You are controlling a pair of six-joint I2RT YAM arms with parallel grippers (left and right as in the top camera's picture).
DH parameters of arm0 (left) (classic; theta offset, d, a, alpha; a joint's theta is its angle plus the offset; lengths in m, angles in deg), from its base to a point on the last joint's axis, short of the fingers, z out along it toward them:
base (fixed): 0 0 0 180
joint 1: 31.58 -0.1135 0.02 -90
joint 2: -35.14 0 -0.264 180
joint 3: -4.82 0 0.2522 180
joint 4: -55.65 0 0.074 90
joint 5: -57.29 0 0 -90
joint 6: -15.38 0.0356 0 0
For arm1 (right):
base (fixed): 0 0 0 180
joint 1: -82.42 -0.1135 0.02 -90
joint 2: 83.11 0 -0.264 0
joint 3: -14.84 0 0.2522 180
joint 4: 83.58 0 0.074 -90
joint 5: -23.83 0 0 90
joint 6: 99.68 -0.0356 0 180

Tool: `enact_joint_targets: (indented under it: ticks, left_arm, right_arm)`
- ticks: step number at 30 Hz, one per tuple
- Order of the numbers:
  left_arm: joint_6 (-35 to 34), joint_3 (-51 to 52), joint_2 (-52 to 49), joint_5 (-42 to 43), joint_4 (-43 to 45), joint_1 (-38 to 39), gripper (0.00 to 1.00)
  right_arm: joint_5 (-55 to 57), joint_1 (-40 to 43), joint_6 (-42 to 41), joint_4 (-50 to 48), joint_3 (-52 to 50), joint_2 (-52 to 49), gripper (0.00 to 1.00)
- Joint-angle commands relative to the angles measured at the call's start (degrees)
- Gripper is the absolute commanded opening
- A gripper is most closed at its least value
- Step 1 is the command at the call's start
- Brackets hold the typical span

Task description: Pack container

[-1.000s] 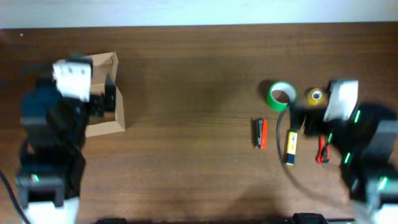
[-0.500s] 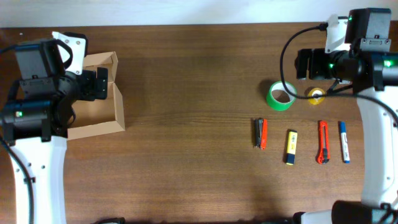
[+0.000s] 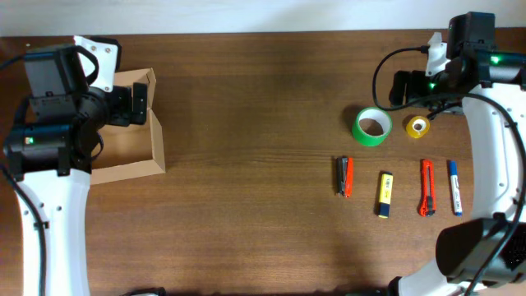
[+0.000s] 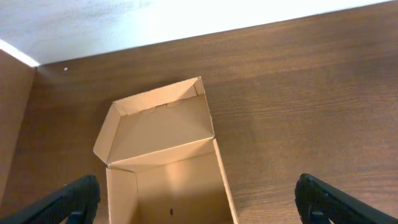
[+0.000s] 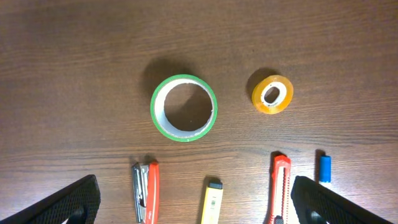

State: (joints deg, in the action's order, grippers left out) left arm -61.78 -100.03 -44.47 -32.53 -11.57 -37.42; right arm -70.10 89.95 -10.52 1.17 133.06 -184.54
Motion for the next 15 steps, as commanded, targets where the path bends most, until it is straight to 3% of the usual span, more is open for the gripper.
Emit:
enact_joint_targets:
  ticks: [1, 9, 15]
  left_arm:
    - [-7.1, -1.1, -4.0, -3.6, -1.0, -1.2, 0.99]
    - [-13.7, -1.1, -19.6, 2.5, -8.8, -2.7, 0.97]
    - [-14.2, -1.1, -24.6, 3.6, -12.4, -2.7, 0.93]
  right_arm:
    - [-0.6, 0.0, -0.5, 0.2, 1.5, -1.0, 0.99]
    - [8.4, 0.9, -4.1, 2.8, 1.5, -1.2, 0.99]
    - [8.7, 3.4, -5.7, 3.7, 1.4, -1.2, 0.99]
